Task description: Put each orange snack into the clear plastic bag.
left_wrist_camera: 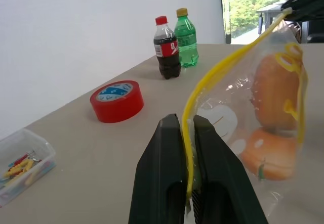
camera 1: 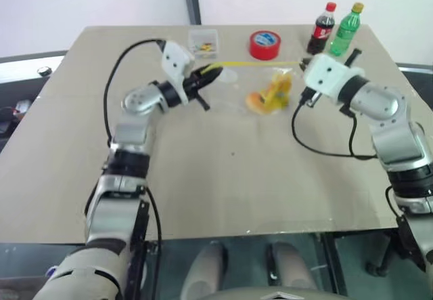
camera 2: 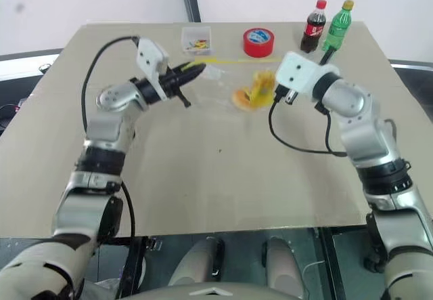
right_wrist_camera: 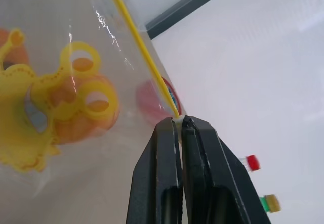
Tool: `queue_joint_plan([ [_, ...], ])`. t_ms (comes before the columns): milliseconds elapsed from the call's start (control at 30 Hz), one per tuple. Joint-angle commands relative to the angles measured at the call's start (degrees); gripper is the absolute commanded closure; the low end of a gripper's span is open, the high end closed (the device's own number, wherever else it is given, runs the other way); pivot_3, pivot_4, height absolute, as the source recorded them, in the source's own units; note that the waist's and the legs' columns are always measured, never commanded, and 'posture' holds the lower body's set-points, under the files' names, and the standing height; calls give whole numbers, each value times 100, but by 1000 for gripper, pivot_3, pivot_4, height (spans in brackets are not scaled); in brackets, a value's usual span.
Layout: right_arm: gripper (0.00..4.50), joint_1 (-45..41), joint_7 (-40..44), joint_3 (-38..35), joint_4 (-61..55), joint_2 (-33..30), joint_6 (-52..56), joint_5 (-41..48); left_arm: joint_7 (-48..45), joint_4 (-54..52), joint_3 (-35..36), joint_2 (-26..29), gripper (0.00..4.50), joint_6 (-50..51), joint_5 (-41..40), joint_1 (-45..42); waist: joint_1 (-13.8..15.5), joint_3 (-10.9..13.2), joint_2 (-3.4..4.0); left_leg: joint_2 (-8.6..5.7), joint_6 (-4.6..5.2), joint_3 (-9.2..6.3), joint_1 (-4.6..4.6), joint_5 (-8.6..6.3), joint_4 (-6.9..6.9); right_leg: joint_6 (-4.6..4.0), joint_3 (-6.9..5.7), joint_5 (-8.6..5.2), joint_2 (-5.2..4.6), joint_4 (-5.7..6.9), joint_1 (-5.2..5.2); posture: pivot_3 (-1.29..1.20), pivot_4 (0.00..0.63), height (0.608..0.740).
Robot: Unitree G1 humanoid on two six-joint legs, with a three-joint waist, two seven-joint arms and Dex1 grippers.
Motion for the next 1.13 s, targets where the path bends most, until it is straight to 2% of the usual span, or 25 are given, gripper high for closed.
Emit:
queue_joint_plan([
  [33,4417,13,-107,-569,-173,-299,45,-34,-153,34,296,134,4500,-213,-75,58,-39,-1,0,-1,0,0,-7,0,0,0,0,0,0,1,-7,0,150,736],
  [100,4417,274,-3,-611,-518,-384,167,10,-322,-171,310,108,4500,-210,-210,269,-75,-1,1,-2,-1,-4,-57,1,12,0,-7,1,-1,6,-53,0,150,736],
  [233,4417,1166,483,-761,-1666,-467,954,433,-625,-951,109,197,4500,-343,-181,1094,-88,-1,1,-1,-1,-18,-59,1,3,0,-6,0,-3,4,-54,0,150,736],
  [300,4500,1768,589,-750,-2342,-371,1425,611,-665,-1358,-41,271,3767,-499,10,1631,-92,-1,1,2,-1,-21,-56,0,4,0,-2,0,-3,3,-53,0,150,736],
  [367,4500,2374,654,-629,-2789,-329,1707,669,-701,-1624,-208,355,3266,-787,269,2101,-90,-2,2,3,0,-19,-48,0,7,0,2,0,-2,7,-51,0,150,736],
  [433,4500,2885,618,-554,-3013,-245,1852,703,-755,-1799,-303,405,2304,-967,398,2447,-71,-2,3,5,2,-19,-41,-1,11,-1,3,1,0,17,-47,0,150,736],
  [533,3438,3513,557,-526,-3131,-190,1764,692,-797,-2185,-323,465,916,-835,346,2793,-30,-2,4,5,24,-24,-37,-14,36,-1,-2,3,1,33,-35,0,150,736],
  [567,2879,3731,613,-551,-3193,-250,1693,708,-816,-2328,-301,512,351,-762,303,2902,-20,-2,4,5,26,-31,-37,-15,60,-1,-6,3,2,45,-27,0,150,736],
  [600,2535,3921,670,-629,-3273,-282,1688,778,-839,-2456,-255,565,70,-653,236,2998,3,-2,4,8,26,-36,-33,-15,73,-1,-10,3,2,48,-16,0,150,736],
  [700,1344,4431,836,-1157,-3627,-239,1843,1262,-1014,-2921,12,829,0,-60,-248,3375,21,-2,4,12,27,-35,-15,-15,83,0,-9,2,3,50,6,0,150,736],
  [767,304,4676,909,-1595,-3838,-144,1993,1677,-1003,-3129,241,1080,0,323,-441,3668,14,-2,4,19,27,-28,-5,-16,82,0,-1,2,4,62,7,0,150,736],
  [800,62,4856,1056,-1925,-3941,-130,2045,1989,-1131,-3223,443,1244,0,437,-640,3852,29,-1,4,20,27,-26,-1,-15,83,0,0,2,4,65,7,0,150,736],
  [867,62,5178,1287,-2607,-4083,-91,2104,2514,-1408,-3351,858,1548,0,778,-1077,4168,41,-1,4,29,26,-32,46,-16,78,-2,-5,-2,9,67,52,0,150,736],
  [933,62,5381,1390,-3062,-4142,-112,2117,2838,-1601,-3424,1071,1807,0,972,-1280,4391,39,0,5,35,26,-31,50,-17,75,-3,-5,-2,12,64,54,0,150,736],
  [1133,62,5511,1449,-3608,-4142,-206,2324,3485,-1954,-3530,1423,2161,0,1398,-1704,4725,57,0,5,38,27,-33,65,-17,81,-2,-11,-2,8,48,81,0,150,736],
])
